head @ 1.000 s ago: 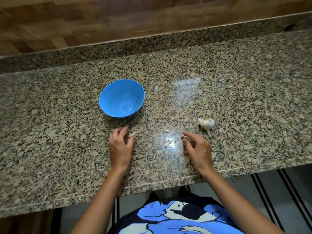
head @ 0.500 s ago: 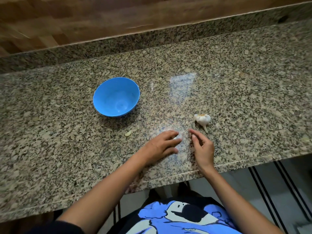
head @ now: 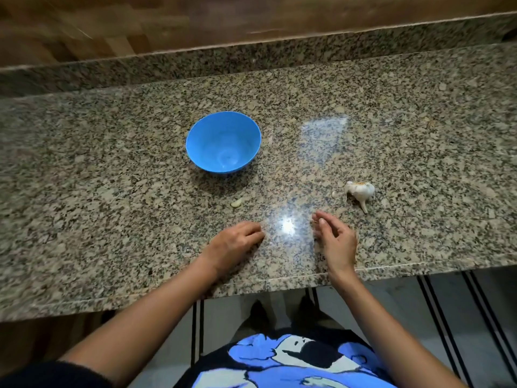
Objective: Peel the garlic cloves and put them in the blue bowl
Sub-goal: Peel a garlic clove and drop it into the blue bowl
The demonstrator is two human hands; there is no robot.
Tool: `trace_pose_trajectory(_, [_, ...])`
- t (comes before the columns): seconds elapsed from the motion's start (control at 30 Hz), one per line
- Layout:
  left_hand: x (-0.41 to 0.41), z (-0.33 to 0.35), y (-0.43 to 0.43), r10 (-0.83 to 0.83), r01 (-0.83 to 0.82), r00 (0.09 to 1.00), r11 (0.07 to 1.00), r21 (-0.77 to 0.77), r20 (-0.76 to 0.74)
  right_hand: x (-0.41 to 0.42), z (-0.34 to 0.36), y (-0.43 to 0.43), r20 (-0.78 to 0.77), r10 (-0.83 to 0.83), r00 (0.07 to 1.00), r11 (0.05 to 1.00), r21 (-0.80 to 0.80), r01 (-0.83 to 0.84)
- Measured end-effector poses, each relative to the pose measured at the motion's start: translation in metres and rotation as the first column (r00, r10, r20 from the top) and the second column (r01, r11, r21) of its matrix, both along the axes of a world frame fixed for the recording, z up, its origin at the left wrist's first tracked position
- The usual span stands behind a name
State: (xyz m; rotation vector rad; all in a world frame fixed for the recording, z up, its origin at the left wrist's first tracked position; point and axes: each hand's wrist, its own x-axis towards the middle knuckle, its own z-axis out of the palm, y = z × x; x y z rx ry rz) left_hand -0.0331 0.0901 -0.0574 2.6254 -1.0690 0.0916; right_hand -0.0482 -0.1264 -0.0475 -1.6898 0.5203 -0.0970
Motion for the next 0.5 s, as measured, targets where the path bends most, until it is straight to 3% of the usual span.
trace_pose_trajectory(0.1, [-0.008, -0.005, -0.01, 0.188, -0.188, 0.982, 0.982, -0.018, -0.005, -0.005, 0.006, 0.006, -0.101, 0.065, 0.993, 0.984, 0.171, -0.047])
trace_pose_trajectory(0.17, [-0.017, -0.005, -0.019, 0.407, -0.409, 0.909, 0.912, -0.01, -0.091, -0.008, 0.012, 0.009, -0.201, 0.186, 0.962, 0.947, 0.297, -0.121])
trace_pose_trajectory(0.23, [-0.028, 0.005, -0.031, 0.637, -0.682, 0.706, 0.73, -0.054, -0.308, -0.011, 0.018, 0.011, -0.266, 0.306, 0.914, 0.888, 0.427, -0.172])
trace_pose_trajectory(0.27, [-0.031, 0.011, -0.035, 0.683, -0.815, 0.537, 0.571, -0.098, -0.495, -0.012, 0.019, 0.011, -0.275, 0.351, 0.895, 0.866, 0.458, -0.199])
trace_pose_trajectory(0.3, [-0.035, 0.017, -0.039, 0.606, -0.922, 0.336, 0.367, -0.122, -0.721, -0.013, 0.02, 0.012, -0.271, 0.39, 0.88, 0.851, 0.47, -0.233])
trace_pose_trajectory(0.33, [-0.039, 0.023, -0.042, 0.362, -0.985, 0.141, 0.14, -0.096, -0.921, -0.014, 0.02, 0.012, -0.26, 0.429, 0.865, 0.839, 0.468, -0.276])
trace_pose_trajectory(0.37, [-0.043, 0.029, -0.045, 0.038, -0.998, 0.028, -0.059, -0.031, -0.999, -0.015, 0.021, 0.013, -0.24, 0.473, 0.848, 0.822, 0.465, -0.327])
trace_pose_trajectory(0.4, [-0.05, 0.034, -0.048, -0.218, -0.978, 0.016, -0.207, 0.03, -0.976, -0.017, 0.022, 0.014, -0.218, 0.522, 0.824, 0.802, 0.455, -0.388])
trace_pose_trajectory(0.43, [-0.058, 0.035, -0.05, -0.362, -0.949, 0.057, -0.31, 0.062, -0.931, -0.019, 0.023, 0.016, -0.19, 0.572, 0.798, 0.775, 0.445, -0.449])
trace_pose_trajectory(0.5, [-0.074, 0.039, -0.053, -0.493, -0.874, 0.174, -0.476, 0.097, -0.853, -0.023, 0.026, 0.024, -0.136, 0.659, 0.739, 0.705, 0.452, -0.546])
